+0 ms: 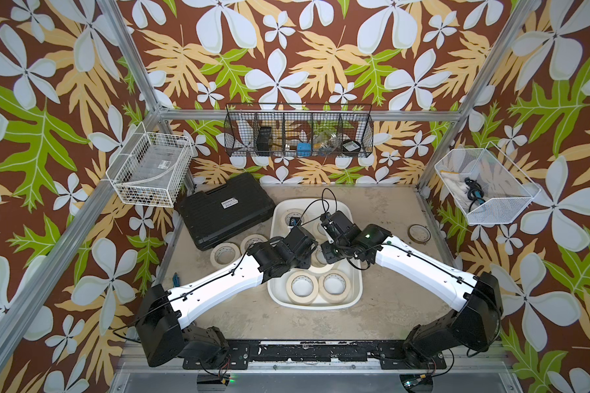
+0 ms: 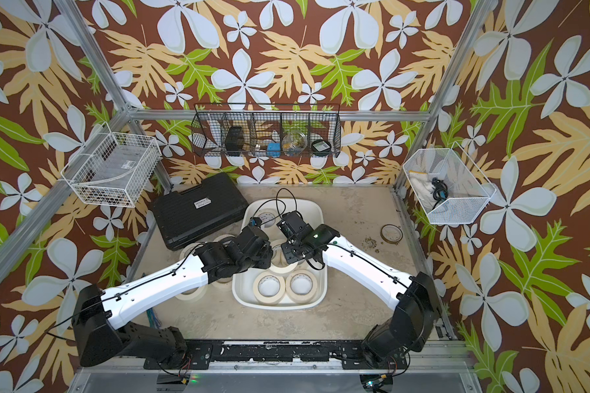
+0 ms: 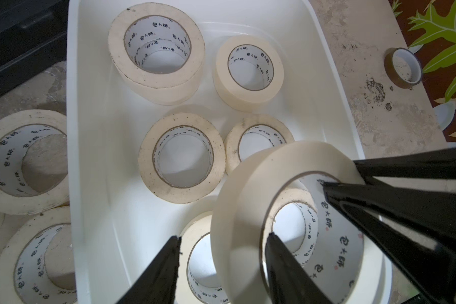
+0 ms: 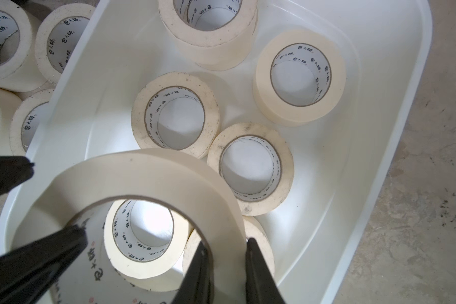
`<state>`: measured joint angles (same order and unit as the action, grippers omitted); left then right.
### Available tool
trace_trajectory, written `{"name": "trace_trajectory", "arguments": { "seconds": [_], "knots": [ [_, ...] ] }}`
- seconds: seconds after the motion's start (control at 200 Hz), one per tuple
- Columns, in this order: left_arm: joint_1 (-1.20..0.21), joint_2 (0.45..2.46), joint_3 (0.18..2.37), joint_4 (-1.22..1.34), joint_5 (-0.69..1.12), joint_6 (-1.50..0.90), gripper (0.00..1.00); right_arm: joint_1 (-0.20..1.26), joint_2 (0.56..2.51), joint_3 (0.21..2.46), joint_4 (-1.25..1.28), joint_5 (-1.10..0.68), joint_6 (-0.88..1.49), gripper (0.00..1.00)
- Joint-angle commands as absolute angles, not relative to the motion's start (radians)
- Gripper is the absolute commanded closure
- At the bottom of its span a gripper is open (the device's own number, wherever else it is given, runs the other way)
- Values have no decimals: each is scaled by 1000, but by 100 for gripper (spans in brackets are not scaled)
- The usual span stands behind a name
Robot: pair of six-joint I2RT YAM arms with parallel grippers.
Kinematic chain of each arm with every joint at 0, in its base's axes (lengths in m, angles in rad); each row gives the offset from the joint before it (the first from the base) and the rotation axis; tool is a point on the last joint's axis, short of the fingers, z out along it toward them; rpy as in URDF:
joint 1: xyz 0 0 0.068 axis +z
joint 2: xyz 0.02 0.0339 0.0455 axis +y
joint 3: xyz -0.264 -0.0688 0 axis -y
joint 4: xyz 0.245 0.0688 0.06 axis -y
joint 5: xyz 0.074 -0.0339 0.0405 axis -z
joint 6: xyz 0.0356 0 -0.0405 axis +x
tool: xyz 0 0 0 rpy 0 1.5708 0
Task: Take out the art tape in the storage box
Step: Pick up the art tape from the storage box, then place the art tape at the center of the board.
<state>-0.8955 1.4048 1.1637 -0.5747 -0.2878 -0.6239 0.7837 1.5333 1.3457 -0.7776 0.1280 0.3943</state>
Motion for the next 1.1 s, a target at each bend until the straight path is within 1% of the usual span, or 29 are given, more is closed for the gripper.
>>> {"name": "trace_trajectory", "arguments": {
  "seconds": [0.0,0.07,0.12,0.19,0.235,0.28,0.34,0.385,0.425,0.525,0.611,0.741,0.806,0.856,0.926,1.091],
  "knots": [
    [-896,1425,1161,-548,-306,-620,46,785,1528,1348,-756,129,411,93],
    [-897,1438,1163,-546,-312,-622,47,784,1526,1348,-758,129,411,92],
    [-897,1446,1165,-546,-318,-623,51,785,1526,1348,-759,127,411,92],
    [-896,1454,1172,-546,-321,-624,61,785,1523,1343,-759,123,411,91],
    [-897,1458,1175,-546,-321,-623,70,785,1522,1342,-759,125,411,89],
    [-897,1460,1178,-546,-322,-624,77,785,1520,1340,-761,127,411,84],
    [-897,1458,1177,-546,-324,-626,81,785,1516,1341,-764,136,415,76],
    [-896,1457,1174,-547,-325,-631,86,785,1510,1339,-760,144,420,71],
    [-896,1454,1169,-549,-320,-636,91,785,1502,1336,-751,135,420,67],
    [-897,1432,1147,-545,-294,-655,97,785,1474,1327,-721,89,419,60],
    [-896,1399,1123,-547,-282,-671,100,784,1443,1320,-696,63,419,55],
    [-896,1326,1087,-565,-291,-707,100,785,1386,1309,-664,40,419,50],
    [-895,1294,1085,-608,-312,-735,100,784,1351,1301,-649,38,417,49],
    [-895,1273,1086,-642,-323,-755,100,783,1327,1291,-640,47,421,47],
    [-892,1246,1088,-698,-338,-794,100,784,1290,1268,-617,58,425,45],
    [-885,1184,1090,-852,-389,-935,100,781,1241,1220,-588,75,430,42]
  ]
}}
